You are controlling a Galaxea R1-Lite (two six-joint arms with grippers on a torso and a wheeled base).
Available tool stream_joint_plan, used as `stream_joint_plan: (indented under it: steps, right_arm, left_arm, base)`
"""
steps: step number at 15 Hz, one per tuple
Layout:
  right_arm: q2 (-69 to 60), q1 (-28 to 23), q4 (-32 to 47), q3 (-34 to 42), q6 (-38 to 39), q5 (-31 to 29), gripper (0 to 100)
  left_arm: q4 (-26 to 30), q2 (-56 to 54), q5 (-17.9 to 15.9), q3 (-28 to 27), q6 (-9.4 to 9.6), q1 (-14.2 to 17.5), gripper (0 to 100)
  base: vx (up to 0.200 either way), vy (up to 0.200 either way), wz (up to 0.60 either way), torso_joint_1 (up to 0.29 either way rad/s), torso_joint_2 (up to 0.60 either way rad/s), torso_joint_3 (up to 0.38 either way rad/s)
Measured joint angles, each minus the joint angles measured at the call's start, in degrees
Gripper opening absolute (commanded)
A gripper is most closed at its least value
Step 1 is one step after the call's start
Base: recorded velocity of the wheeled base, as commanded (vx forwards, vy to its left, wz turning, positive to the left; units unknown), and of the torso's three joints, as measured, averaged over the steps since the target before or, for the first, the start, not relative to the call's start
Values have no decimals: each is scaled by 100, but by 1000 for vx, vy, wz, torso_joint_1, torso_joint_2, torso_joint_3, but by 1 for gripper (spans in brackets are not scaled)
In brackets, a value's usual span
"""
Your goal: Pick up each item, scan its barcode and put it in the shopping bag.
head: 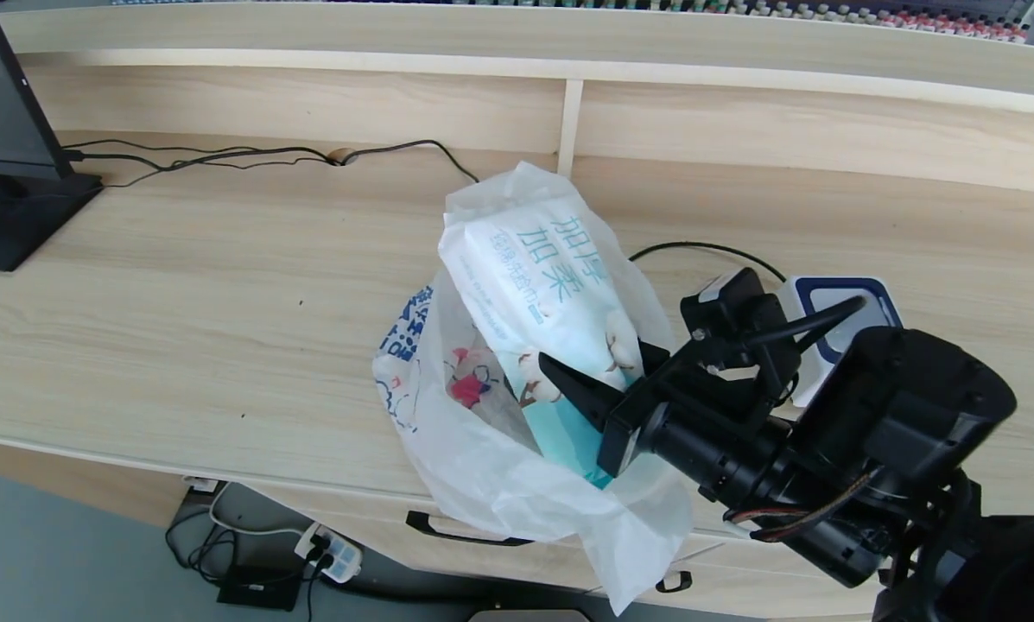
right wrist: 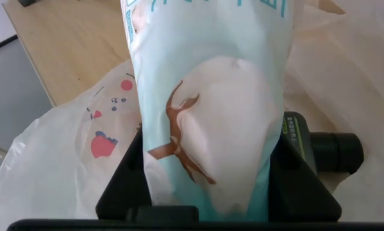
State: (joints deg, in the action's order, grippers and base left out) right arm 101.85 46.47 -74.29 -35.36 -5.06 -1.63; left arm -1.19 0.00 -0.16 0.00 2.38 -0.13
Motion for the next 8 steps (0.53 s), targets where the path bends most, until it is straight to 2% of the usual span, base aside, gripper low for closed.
stream_joint_plan:
  steps: [6, 7, 8]
  right_arm:
    - [13, -37, -40, 227, -88, -121, 0]
    - [13, -33, -40, 227, -84, -126, 100]
    - [13, -30, -43, 223, -63, -154, 100]
  left_arm:
    - [5, 0, -2, 0, 0, 6, 100]
    - [7, 0, -2, 0, 0, 2, 100]
    - [9, 0, 0, 0, 0, 2, 100]
  base:
    - [0, 0, 0, 0, 0, 0]
    - [0, 0, 0, 0, 0, 0]
    - [0, 0, 0, 0, 0, 0]
